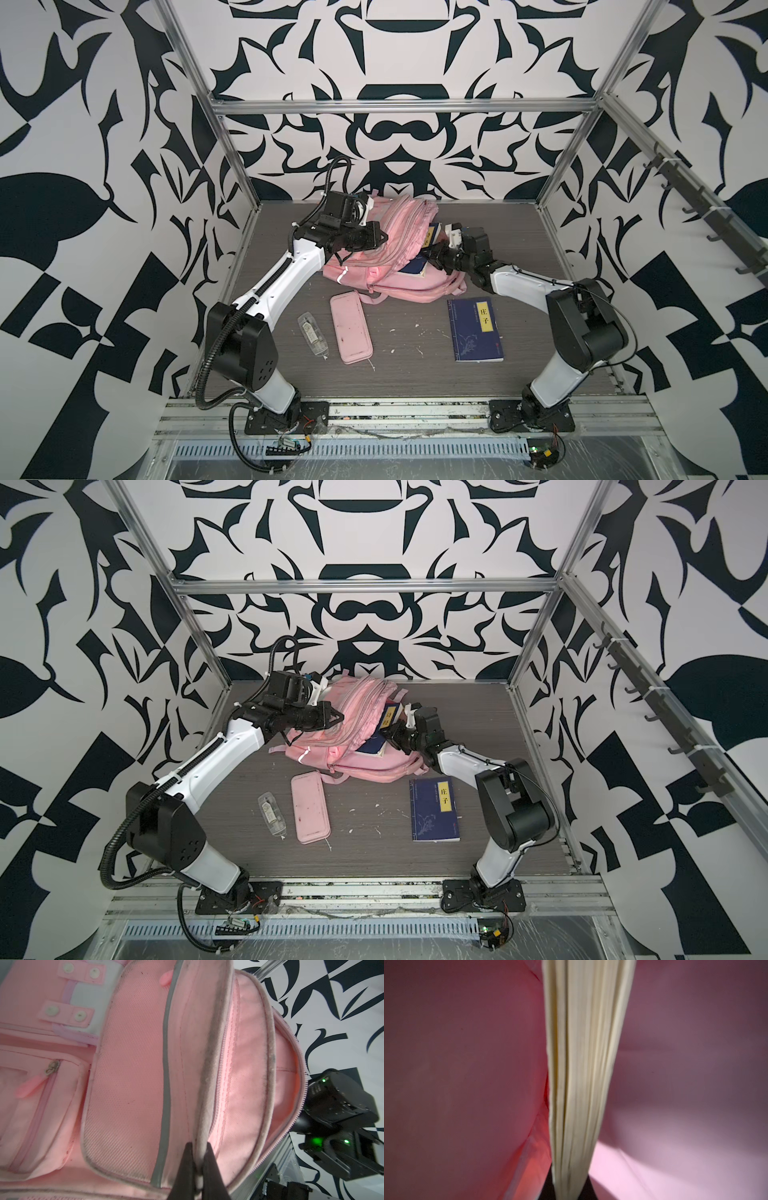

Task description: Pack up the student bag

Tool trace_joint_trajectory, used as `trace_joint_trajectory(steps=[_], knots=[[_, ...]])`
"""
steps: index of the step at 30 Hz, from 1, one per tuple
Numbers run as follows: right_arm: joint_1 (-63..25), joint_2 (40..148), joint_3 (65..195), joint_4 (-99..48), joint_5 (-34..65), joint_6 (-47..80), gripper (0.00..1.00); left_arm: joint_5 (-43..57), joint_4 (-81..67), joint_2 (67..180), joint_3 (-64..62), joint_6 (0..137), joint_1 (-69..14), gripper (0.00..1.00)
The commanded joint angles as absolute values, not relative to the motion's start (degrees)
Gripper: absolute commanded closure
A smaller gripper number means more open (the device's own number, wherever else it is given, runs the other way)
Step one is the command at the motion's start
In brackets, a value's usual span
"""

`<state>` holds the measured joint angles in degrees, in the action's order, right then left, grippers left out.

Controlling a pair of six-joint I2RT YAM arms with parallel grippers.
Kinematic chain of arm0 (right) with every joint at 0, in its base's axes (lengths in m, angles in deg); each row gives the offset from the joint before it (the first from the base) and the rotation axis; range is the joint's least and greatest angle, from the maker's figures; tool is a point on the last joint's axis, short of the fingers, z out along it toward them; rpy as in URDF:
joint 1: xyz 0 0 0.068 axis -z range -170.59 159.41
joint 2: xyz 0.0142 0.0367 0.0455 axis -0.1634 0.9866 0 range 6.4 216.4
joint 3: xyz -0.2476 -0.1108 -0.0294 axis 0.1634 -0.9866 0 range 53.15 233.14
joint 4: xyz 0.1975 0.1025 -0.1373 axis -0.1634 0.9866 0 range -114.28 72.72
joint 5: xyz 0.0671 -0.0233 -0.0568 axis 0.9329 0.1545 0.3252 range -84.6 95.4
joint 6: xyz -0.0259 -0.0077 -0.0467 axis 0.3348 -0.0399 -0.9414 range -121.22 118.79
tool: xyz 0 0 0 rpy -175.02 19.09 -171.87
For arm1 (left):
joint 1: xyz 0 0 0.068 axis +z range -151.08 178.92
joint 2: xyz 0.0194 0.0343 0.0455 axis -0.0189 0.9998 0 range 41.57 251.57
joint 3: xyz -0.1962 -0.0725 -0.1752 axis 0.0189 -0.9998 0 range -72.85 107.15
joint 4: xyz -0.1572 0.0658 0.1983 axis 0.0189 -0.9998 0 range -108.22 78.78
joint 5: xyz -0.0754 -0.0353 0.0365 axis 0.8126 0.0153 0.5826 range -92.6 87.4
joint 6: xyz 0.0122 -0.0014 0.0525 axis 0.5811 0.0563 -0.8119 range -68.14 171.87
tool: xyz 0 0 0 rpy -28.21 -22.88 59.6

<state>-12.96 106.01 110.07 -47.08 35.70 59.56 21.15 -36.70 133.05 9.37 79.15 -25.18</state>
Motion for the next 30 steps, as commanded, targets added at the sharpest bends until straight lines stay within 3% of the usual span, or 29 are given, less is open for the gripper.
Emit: trace_joint_trajectory(steps=[1,12,20,25,30], knots=[[-14.05,109.30,114.79,-58.13,37.63,63.46,1.00,27.04,-29.76,131.26,10.08,81.92,-24.89,1.00],[-18.08,126.24,127.80,-65.45,38.27,68.26,1.00,27.72,-31.30,131.76,11.00,81.16,-24.75,1.00],[-20.43,132.02,135.40,-56.00,36.69,66.13,1.00,27.96,-30.43,131.83,10.13,81.44,-24.53,1.00],[-20.46,130.88,137.99,-46.89,35.53,61.01,0.77,28.40,-29.40,132.17,9.51,81.81,-24.42,1.00],[-20.46,130.04,145.81,-24.78,30.55,51.30,0.52,28.75,-28.99,132.19,8.90,81.84,-24.21,1.00]])
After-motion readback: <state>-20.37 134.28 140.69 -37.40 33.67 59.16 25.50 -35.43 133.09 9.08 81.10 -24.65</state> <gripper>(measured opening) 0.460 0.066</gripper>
